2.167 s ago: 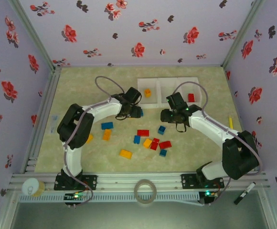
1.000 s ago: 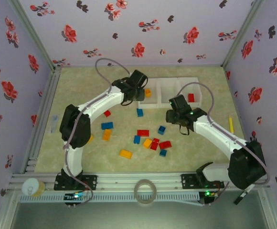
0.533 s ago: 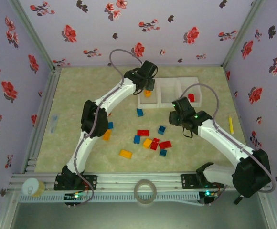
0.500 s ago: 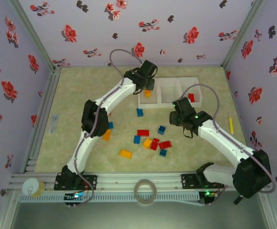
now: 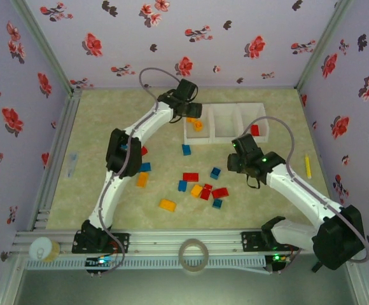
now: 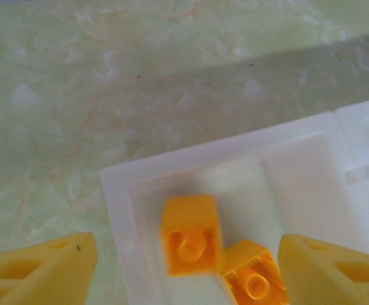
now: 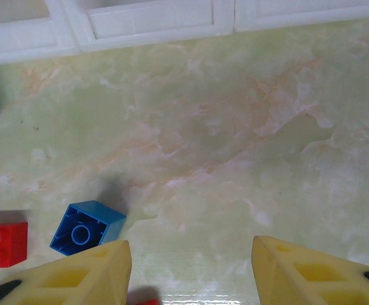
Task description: Sort the legos into containers by color
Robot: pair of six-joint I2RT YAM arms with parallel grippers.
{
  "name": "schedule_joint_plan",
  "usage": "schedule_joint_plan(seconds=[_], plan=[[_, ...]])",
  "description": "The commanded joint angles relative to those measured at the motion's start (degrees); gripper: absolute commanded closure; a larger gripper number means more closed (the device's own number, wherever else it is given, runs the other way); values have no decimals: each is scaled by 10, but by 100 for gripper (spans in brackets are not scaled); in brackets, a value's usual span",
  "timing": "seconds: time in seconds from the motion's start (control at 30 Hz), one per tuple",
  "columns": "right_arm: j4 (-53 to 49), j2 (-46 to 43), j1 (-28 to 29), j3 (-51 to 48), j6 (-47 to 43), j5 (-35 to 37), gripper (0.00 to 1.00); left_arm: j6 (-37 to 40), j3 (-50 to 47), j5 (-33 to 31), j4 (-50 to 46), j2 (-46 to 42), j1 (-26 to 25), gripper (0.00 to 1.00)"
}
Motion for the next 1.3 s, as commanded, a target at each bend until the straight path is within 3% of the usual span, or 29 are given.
schedule_joint_plan(seconds=[0.0,0.33,0.47,0.67,0.97,1.27], plan=[[-13,-7,7,-10,-3,-14,46,10,-57,25,50,-80,-5,24],[25,29,47,-24,28,-41,44,15,-297,22,46,-293,-9,23],[76,47,63,-37,80,-59,42,19,-434,33,92,-391,-14,23],[131,75,98,-51,160,-30,37,-12,-578,50,136,-515,-15,24],[150,125,114,-37,199,-11,36,7,-675,69,163,-622,-27,23],[147,175,115,-9,203,-11,40,17,-684,69,150,-641,-35,23]])
